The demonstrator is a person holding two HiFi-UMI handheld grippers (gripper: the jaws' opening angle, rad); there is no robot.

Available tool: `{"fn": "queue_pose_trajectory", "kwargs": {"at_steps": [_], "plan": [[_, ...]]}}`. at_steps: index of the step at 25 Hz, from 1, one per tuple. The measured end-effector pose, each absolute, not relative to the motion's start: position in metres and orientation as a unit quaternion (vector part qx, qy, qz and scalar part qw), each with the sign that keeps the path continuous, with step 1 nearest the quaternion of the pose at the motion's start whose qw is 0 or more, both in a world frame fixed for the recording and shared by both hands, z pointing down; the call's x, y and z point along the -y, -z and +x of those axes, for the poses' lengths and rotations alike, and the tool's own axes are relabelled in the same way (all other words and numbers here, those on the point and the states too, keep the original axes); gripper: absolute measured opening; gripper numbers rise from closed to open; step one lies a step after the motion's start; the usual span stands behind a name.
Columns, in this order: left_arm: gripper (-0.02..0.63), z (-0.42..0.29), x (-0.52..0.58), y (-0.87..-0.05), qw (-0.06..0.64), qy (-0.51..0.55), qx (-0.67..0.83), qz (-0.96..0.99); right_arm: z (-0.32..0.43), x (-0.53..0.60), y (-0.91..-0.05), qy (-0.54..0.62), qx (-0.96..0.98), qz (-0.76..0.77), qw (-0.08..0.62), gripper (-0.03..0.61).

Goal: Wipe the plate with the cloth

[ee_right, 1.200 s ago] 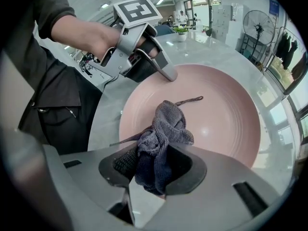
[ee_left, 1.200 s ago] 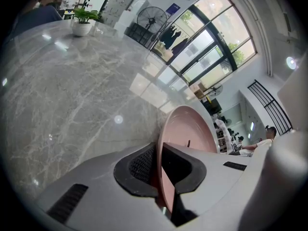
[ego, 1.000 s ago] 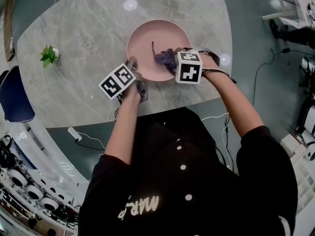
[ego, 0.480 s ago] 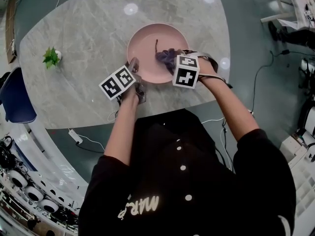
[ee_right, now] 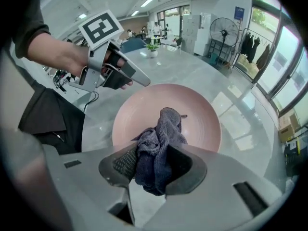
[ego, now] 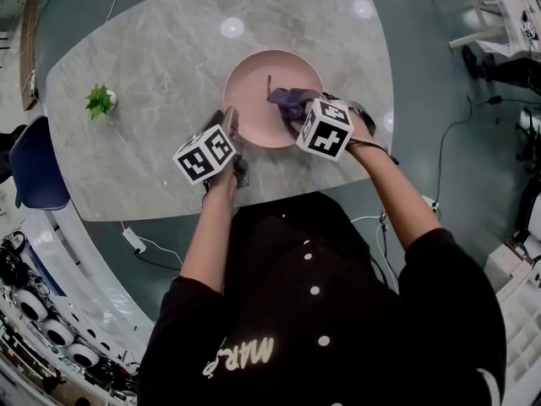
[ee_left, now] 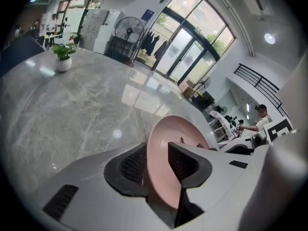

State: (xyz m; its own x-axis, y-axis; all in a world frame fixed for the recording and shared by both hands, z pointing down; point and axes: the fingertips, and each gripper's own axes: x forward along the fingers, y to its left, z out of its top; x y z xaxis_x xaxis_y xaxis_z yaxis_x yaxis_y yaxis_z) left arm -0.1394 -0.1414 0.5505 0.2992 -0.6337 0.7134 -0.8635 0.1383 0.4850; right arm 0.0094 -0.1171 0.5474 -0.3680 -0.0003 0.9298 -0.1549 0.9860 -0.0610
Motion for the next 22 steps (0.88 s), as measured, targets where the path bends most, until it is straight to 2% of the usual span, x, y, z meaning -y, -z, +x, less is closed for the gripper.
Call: {"fn": "queue_pose_trajectory", "kwargs": {"at_steps": [5,10,18,22], "plan": [[0.08,-0.149,0.13,-0.52,0.447,-0.106,0.603,0.652,0.013,0.127,-0.516,-0.091,0.854,0.122,0.498,0.143],[0.039,-0.143,0.123,-0.479,0.387,-0.112,0.606,0.686,0.022,0.129,-0.478,-0.121,0.879,0.188,0.422,0.143],[0.017,-0.142,0.109,-0.41,0.311,-0.095,0.611,0.722,0.038,0.136,-0.396,-0.13,0.911,0.27,0.284,0.143],[0.017,-0.147,0.101,-0.374,0.231,-0.117,0.628,0.734,0.054,0.139,-0.358,-0.101,0.915,0.315,0.232,0.143]]}}
